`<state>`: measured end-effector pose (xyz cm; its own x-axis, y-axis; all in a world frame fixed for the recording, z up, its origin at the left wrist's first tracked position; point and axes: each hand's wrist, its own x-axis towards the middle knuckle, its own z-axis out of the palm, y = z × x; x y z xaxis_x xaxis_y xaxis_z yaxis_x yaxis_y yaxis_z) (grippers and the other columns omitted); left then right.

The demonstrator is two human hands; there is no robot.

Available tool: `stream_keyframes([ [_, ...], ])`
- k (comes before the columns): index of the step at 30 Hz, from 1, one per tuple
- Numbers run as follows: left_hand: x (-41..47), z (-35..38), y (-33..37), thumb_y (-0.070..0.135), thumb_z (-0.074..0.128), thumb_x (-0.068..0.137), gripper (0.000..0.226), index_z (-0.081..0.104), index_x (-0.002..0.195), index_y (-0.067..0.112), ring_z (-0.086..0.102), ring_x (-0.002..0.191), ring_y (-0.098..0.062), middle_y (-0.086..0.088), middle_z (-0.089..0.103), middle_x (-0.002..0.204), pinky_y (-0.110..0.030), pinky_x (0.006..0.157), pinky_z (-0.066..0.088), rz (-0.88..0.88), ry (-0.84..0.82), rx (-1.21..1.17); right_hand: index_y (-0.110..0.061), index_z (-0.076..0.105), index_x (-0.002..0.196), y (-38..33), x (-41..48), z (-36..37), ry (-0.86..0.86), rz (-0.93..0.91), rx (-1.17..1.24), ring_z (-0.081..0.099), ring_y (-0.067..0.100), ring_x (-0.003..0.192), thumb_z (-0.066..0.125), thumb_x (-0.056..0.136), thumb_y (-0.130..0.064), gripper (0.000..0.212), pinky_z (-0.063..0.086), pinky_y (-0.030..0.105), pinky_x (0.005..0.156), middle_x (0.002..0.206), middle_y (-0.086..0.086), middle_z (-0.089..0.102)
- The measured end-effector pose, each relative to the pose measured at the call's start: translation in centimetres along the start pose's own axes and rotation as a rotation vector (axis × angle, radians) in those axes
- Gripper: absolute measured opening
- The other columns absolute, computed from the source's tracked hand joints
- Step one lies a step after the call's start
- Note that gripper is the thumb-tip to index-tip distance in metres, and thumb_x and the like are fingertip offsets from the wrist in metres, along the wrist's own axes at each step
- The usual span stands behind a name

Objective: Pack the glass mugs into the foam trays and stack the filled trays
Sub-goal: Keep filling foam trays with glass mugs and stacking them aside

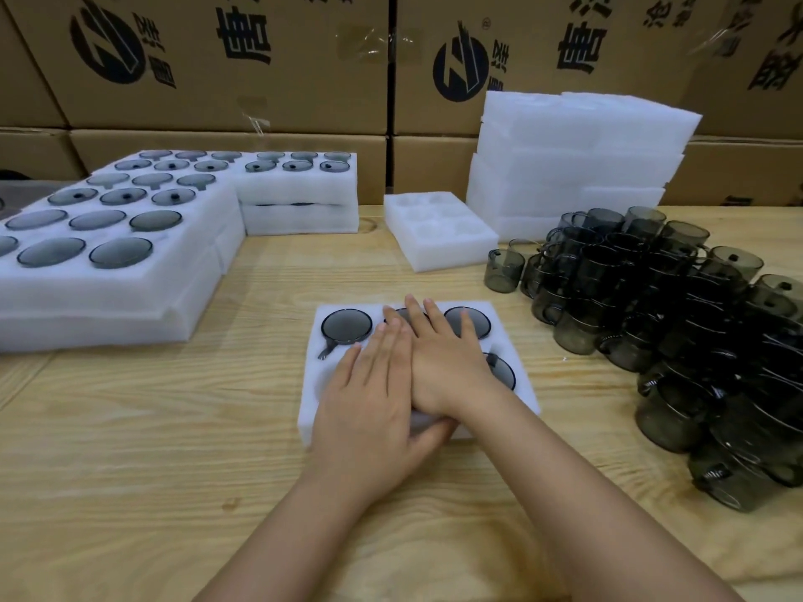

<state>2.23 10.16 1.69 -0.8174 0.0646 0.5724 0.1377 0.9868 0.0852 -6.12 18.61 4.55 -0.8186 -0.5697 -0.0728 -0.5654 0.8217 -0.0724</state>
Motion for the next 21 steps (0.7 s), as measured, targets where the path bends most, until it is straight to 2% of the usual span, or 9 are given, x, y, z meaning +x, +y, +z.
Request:
stream_keyframes([
  [3, 0.0, 0.3, -0.1, 0.057, 0.046, 0.077, 0.081, 0.052, 0.131, -0.004, 0.050, 0.128, -0.030, -0.017, 0.052, 0.137, -0.050, 0.104, 0.041, 0.049, 0.098, 0.060, -0.028, -0.006, 0.150, 0.1, -0.5, -0.1, 0.054, -0.069, 0.029, -0.015, 0.018, 0.144, 0.028, 0.097, -0.044, 0.065, -0.007, 0.051, 0.114, 0.158, -0.001, -0.013],
  [6, 0.0, 0.3, -0.2, 0.058, 0.048, 0.077, 0.080, 0.054, 0.132, -0.001, 0.051, 0.128, -0.027, -0.013, 0.053, 0.138, -0.050, 0.103, 0.033, 0.072, 0.145, 0.066, -0.033, -0.013, 0.148, 0.0, -0.6, -0.2, 0.012, -0.107, -0.061, -0.020, 0.018, 0.143, 0.029, 0.095, -0.050, 0.070, -0.008, 0.053, 0.114, 0.156, -0.003, -0.020],
  [9, 0.0, 0.3, -0.3, 0.059, 0.047, 0.075, 0.079, 0.059, 0.126, 0.000, 0.056, 0.122, -0.025, -0.009, 0.061, 0.130, -0.047, 0.101, 0.037, 0.055, 0.134, 0.069, -0.039, -0.024, 0.143, -0.3, -0.4, -0.3, -0.037, -0.068, -0.105, -0.025, 0.021, 0.141, 0.034, 0.093, -0.050, 0.077, -0.010, 0.054, 0.113, 0.154, -0.001, -0.028],
  [12, -0.1, 0.2, -0.3, 0.060, 0.045, 0.075, 0.079, 0.059, 0.127, 0.003, 0.057, 0.121, -0.024, -0.007, 0.061, 0.129, -0.048, 0.100, 0.041, 0.032, 0.097, 0.066, -0.041, -0.021, 0.144, -0.2, -0.5, 0.1, 0.002, -0.053, -0.095, -0.024, 0.023, 0.142, 0.032, 0.094, -0.049, 0.073, -0.012, 0.054, 0.113, 0.155, -0.001, -0.024],
  [15, -0.1, -0.2, -0.3, 0.062, 0.044, 0.073, 0.080, 0.057, 0.131, 0.008, 0.056, 0.123, -0.023, -0.007, 0.057, 0.134, -0.051, 0.101, 0.043, 0.008, 0.055, 0.066, -0.036, 0.001, 0.149, -0.4, -0.9, 0.2, 0.098, -0.027, 0.015, -0.012, 0.020, 0.145, 0.029, 0.096, -0.045, 0.061, -0.009, 0.049, 0.115, 0.159, -0.003, -0.006],
  [18, 0.0, -0.7, -1.1, 0.068, 0.044, 0.075, 0.082, 0.055, 0.133, 0.011, 0.056, 0.122, -0.024, -0.009, 0.056, 0.136, -0.054, 0.103, 0.039, -0.019, 0.075, 0.025, -0.025, 0.037, 0.141, 0.7, -1.8, -1.3, 0.318, 0.073, 0.196, 0.015, 0.014, 0.142, 0.034, 0.097, -0.038, 0.046, 0.006, 0.046, 0.115, 0.152, -0.002, 0.029],
  [21, 0.3, -1.5, -2.7, 0.061, 0.046, 0.079, 0.073, 0.058, 0.127, 0.007, 0.060, 0.111, -0.021, -0.006, 0.062, 0.124, -0.049, 0.098, 0.042, -0.091, 0.225, -0.193, -0.016, 0.055, 0.126, 6.1, -4.3, -3.8, 0.639, 0.300, -0.019, 0.032, 0.024, 0.133, 0.047, 0.092, -0.039, 0.042, 0.017, 0.050, 0.109, 0.138, 0.006, 0.047],
])
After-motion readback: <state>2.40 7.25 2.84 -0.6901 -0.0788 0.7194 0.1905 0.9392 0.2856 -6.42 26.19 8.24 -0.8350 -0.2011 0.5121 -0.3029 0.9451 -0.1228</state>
